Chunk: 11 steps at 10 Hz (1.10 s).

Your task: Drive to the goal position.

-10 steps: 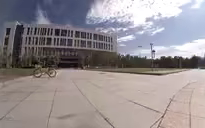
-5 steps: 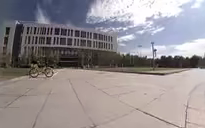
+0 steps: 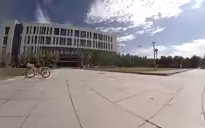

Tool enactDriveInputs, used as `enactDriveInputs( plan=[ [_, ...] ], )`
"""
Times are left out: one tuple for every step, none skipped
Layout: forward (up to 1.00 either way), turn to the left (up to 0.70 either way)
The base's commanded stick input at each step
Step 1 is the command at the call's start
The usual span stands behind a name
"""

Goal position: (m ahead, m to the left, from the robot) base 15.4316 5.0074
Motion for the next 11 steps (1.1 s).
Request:
enactDriveInputs(
  plan=[
    [0.70, 0.12],
    [0.70, 0.20],
    [0.70, 0.28],
    [0.70, 0.34],
    [0.70, -0.01],
    [0.70, -0.01],
    [0.70, -0.01],
    [0.70, -0.01],
    [0.70, -0.01],
    [0.70, 0.01],
    [0.70, 0.01]
  ],
)
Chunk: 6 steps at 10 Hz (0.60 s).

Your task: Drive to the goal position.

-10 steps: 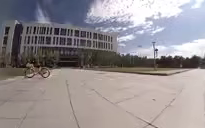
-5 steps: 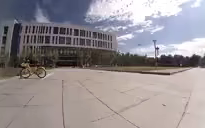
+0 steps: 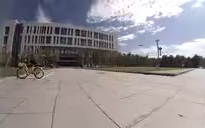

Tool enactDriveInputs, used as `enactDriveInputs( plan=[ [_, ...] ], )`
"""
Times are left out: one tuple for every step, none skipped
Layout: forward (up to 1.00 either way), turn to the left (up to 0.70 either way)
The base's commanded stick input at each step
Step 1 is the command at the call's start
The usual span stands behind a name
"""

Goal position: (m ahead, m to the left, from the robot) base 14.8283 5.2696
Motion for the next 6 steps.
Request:
enactDriveInputs(
  plan=[
    [0.70, 0.01],
    [0.70, 0.01],
    [0.70, 0.01],
    [0.70, 0.01],
    [0.70, 0.01],
    [0.70, 0.01]
  ],
)
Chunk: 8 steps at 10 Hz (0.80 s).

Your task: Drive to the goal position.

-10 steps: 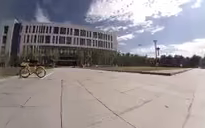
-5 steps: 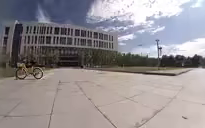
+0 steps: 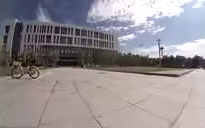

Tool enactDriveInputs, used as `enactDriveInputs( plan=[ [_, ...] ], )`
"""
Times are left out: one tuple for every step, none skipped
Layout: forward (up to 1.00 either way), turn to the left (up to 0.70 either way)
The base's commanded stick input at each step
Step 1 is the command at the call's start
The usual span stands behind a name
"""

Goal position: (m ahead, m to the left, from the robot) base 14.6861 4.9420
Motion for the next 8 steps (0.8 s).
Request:
enactDriveInputs(
  plan=[
    [0.70, 0.01],
    [0.70, 0.01],
    [0.70, 0.01],
    [0.70, 0.01],
    [0.70, 0.01],
    [0.70, 0.01],
    [0.70, 0.01],
    [0.70, 0.01]
  ],
)
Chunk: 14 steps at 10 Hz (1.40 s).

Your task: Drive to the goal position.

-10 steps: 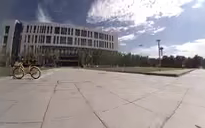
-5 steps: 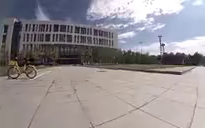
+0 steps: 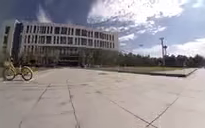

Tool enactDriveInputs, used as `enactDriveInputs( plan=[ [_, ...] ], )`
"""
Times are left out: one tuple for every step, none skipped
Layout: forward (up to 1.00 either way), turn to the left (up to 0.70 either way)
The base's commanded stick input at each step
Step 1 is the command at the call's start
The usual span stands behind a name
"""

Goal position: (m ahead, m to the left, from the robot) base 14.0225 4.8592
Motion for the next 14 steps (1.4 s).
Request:
enactDriveInputs(
  plan=[
    [0.70, 0.01],
    [0.70, 0.01],
    [0.70, 0.01],
    [0.70, 0.01],
    [0.70, 0.33],
    [0.70, 0.34],
    [0.70, 0.34],
    [0.70, 0.25],
    [0.70, 0.16],
    [0.70, 0.07],
    [0.70, 0.02],
    [0.70, 0.02],
    [0.70, 0.02],
    [0.70, 0.02]
  ],
)
